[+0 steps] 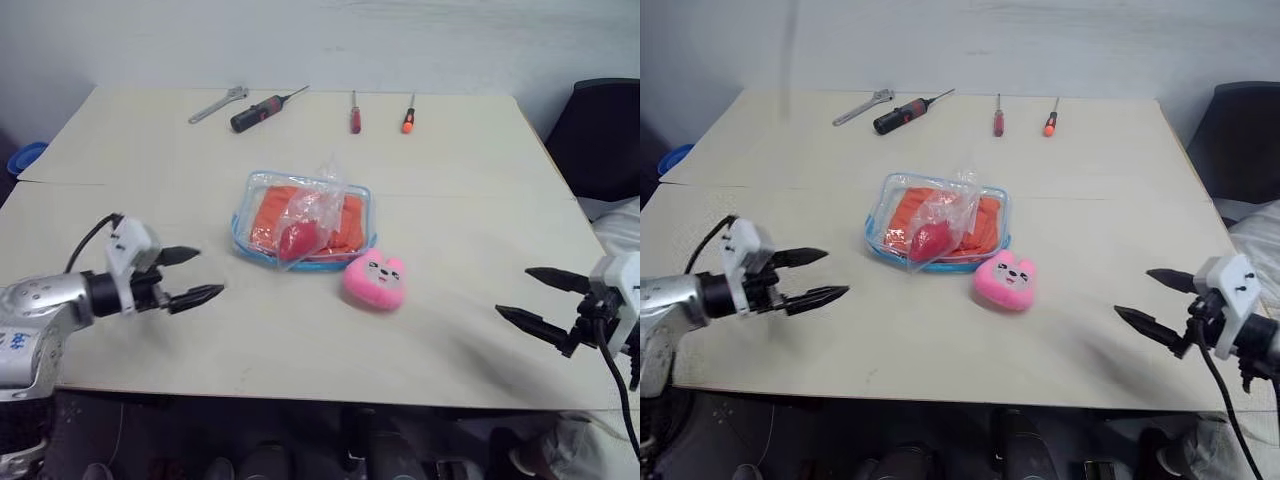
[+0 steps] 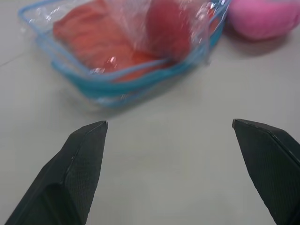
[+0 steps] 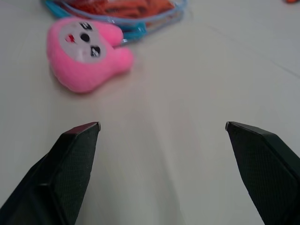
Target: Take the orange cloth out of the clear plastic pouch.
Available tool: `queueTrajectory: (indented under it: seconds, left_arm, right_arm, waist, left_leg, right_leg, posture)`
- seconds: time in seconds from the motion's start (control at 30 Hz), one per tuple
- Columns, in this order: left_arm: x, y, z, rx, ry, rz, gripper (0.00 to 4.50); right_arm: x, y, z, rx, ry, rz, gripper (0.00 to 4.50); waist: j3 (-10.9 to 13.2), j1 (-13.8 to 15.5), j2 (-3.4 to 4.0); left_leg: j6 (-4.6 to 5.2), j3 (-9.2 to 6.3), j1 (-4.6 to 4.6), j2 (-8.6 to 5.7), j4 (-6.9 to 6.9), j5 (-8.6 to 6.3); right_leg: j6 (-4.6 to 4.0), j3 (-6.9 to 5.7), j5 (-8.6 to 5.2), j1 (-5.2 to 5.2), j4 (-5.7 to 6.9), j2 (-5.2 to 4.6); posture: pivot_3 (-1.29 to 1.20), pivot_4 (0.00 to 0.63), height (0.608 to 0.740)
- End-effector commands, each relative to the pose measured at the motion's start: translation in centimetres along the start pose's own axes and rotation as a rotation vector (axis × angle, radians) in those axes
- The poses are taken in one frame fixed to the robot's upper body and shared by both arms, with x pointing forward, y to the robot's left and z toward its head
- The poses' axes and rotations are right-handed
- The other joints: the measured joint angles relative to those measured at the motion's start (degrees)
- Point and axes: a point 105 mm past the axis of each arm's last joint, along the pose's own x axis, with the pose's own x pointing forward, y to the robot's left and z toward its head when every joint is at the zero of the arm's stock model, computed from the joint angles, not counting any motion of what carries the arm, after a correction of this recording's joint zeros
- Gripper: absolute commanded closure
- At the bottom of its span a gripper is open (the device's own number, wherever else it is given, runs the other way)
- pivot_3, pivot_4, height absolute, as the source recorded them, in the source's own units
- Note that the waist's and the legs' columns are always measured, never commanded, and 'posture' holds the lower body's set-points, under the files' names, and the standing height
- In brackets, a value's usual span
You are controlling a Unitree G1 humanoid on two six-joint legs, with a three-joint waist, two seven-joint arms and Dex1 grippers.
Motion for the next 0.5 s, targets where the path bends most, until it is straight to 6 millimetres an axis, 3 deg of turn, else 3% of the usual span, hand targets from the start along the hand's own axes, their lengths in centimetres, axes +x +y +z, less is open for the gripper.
queueTrajectory:
  seconds: [0.03,0.17,0.27,0.33,0.5]
  left_arm:
    - [3.6,-1.9,2.8,-0.051,-0.066,-0.034,0.02]
    - [7.2,-2.3,4.5,-0.105,-0.080,-0.005,0.02]
    - [9.2,-2.8,4.5,-0.005,-0.024,0.011,0.02]
    - [11.0,-2.0,4.0,0.007,0.020,0.081,0.02]
    - [12.6,-0.6,4.4,0.032,0.013,0.188,0.02]
  right_arm:
    - [1.5,2.7,2.8,-0.037,-0.096,0.067,0.00]
    - [2.6,4.9,4.0,-0.041,-0.143,0.108,0.00]
    - [3.2,5.9,4.6,-0.039,-0.165,0.118,0.00]
    - [3.5,6.5,5.0,-0.036,-0.182,0.123,0.00]
    - [3.6,6.7,5.1,-0.032,-0.184,0.107,0.00]
  waist:
    - [0.0,0.0,0.00]
    - [0.0,0.5,-0.02]
    - [0.0,0.1,-0.02]
    - [0.0,0.1,-0.02]
    - [0.0,0.0,-0.02]
  left_leg:
    - [-0.01,-0.03,0.00,0.00,0.02,0.00]
    - [-0.08,-0.12,0.01,-0.03,0.16,0.01]
    - [-0.14,-0.09,0.03,-0.02,0.16,0.02]
    - [-0.21,-0.10,0.04,-0.01,0.17,0.06]
    - [-0.24,-0.11,0.02,-0.01,0.38,0.08]
  right_leg:
    - [0.01,-0.02,0.00,0.02,-0.01,0.00]
    - [0.07,-0.10,0.04,0.20,0.02,0.04]
    - [0.07,-0.08,0.04,0.20,0.07,0.10]
    - [0.07,-0.08,0.04,0.20,-0.01,0.10]
    - [0.07,-0.09,0.04,0.25,-0.01,0.11]
  posture:
    - [0.00,0.150,0.740]
    - [0.00,0.150,0.740]
    - [0.00,0.150,0.740]
    - [0.00,0.150,0.740]
    - [0.00,0.150,0.740]
